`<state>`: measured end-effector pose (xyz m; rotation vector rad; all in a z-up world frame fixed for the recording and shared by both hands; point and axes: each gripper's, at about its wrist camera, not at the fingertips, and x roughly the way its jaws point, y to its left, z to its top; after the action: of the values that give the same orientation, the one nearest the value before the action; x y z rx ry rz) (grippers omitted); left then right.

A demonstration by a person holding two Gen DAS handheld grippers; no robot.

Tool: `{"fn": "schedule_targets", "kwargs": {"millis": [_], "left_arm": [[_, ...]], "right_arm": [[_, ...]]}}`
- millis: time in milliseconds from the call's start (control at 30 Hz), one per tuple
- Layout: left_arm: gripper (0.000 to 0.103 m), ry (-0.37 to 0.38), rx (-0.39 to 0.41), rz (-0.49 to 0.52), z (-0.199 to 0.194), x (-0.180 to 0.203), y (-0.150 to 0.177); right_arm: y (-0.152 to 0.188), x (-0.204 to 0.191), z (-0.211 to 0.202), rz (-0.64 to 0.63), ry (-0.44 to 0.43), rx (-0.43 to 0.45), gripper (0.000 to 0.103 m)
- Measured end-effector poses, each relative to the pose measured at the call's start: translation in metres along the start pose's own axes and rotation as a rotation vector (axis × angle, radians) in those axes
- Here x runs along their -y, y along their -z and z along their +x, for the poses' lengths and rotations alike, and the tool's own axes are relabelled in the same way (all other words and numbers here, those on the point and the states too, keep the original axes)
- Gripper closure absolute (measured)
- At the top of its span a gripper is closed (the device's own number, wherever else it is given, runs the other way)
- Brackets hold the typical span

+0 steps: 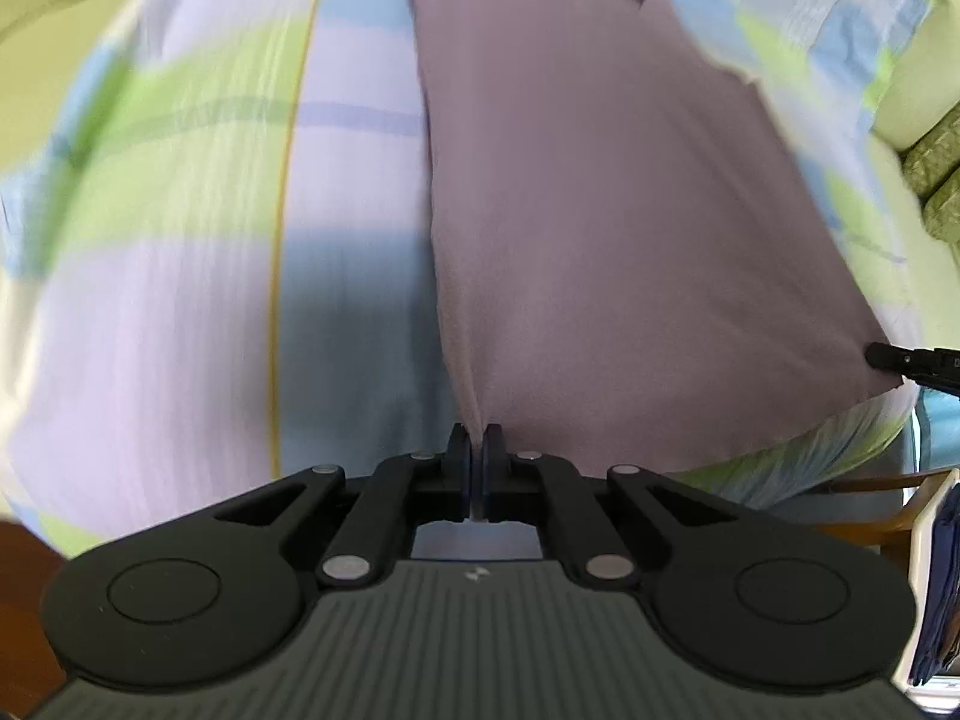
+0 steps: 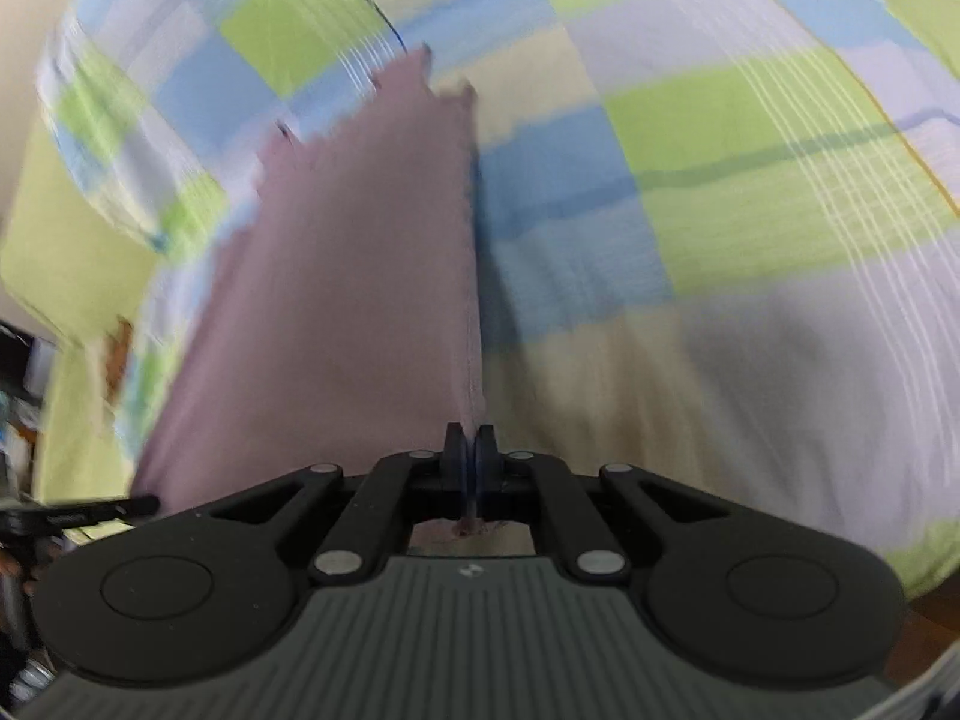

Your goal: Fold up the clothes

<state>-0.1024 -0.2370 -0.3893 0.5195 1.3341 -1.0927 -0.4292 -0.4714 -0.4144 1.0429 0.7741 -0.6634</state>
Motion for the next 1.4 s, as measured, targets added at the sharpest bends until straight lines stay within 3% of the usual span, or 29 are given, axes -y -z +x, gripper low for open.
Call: {"fn": "schedule_targets", "kwargs": {"millis": [167,200,267,300,367,400,433,500,533,567,667,700,767,800,933,1100,1300,1367,1400], "left_arm": [[0.101,-0.069,0.014,0.058,0.011,0.007,0.018],[0.092,-0.083,0.012,0.076,0.012,0.008,0.019],[0.086,-0.142,-0.016,0.122,0.011,0.012,0.023],[0.086,-0.182,-0.037,0.142,0.008,0.013,0.027],[0.087,-0.271,-0.058,0.159,0.001,0.015,0.034],[0.087,-0.307,-0.052,0.164,-0.006,0.017,0.036],[0.087,-0.306,-0.03,0.157,-0.015,0.019,0.034],[0.087,-0.275,0.018,0.132,-0.027,0.024,0.029],[0.086,-0.248,0.046,0.119,-0.03,0.029,0.023],[0.077,-0.22,0.071,0.114,-0.029,0.037,0.015],[0.074,-0.211,0.046,0.131,-0.002,0.052,-0.002],[0.072,-0.217,0.012,0.126,0.014,0.053,-0.005],[0.071,-0.245,-0.037,0.096,0.027,0.053,-0.008],[0.073,-0.252,-0.045,0.081,0.026,0.054,-0.01],[0.073,-0.231,-0.004,0.057,-0.005,0.069,-0.028],[0.07,-0.183,0.061,0.098,-0.002,0.089,-0.091],[0.07,-0.099,0.186,0.188,0.026,0.106,-0.212],[0.07,-0.084,0.179,0.212,0.041,0.112,-0.251],[0.07,-0.067,0.173,0.212,0.046,0.112,-0.261]], "right_arm": [[0.022,0.013,0.013,0.01,0.05,-0.007,0.102],[0.026,0.014,0.013,0.016,0.053,-0.005,0.101],[0.031,0.014,0.018,-0.006,0.089,-0.035,0.099],[0.034,0.011,0.016,-0.018,0.108,-0.045,0.095],[0.034,0.001,0.007,-0.041,0.183,-0.069,0.065],[0.034,-0.003,0.004,-0.053,0.211,-0.067,0.061],[0.034,-0.015,-0.005,-0.113,0.3,-0.043,0.061],[0.034,-0.034,-0.018,-0.235,0.341,0.034,0.063],[0.033,-0.045,-0.024,-0.294,0.312,0.081,0.066],[0.032,-0.048,-0.025,-0.308,0.294,0.091,0.069],[0.026,-0.061,-0.003,-0.347,0.115,0.073,0.079],[0.026,-0.061,0.004,-0.352,0.105,0.06,0.079],[0.025,-0.049,0.035,-0.331,0.172,-0.078,0.08],[0.026,-0.045,0.038,-0.321,0.184,-0.095,0.081],[0.012,-0.036,0.006,-0.28,0.147,-0.05,0.071],[-0.024,-0.034,-0.005,-0.271,0.125,-0.003,0.068],[-0.073,-0.05,0.022,-0.281,0.086,0.062,0.068],[-0.09,-0.056,0.028,-0.297,0.062,0.102,0.088],[-0.101,-0.058,0.037,-0.291,0.047,0.107,0.093]]}}
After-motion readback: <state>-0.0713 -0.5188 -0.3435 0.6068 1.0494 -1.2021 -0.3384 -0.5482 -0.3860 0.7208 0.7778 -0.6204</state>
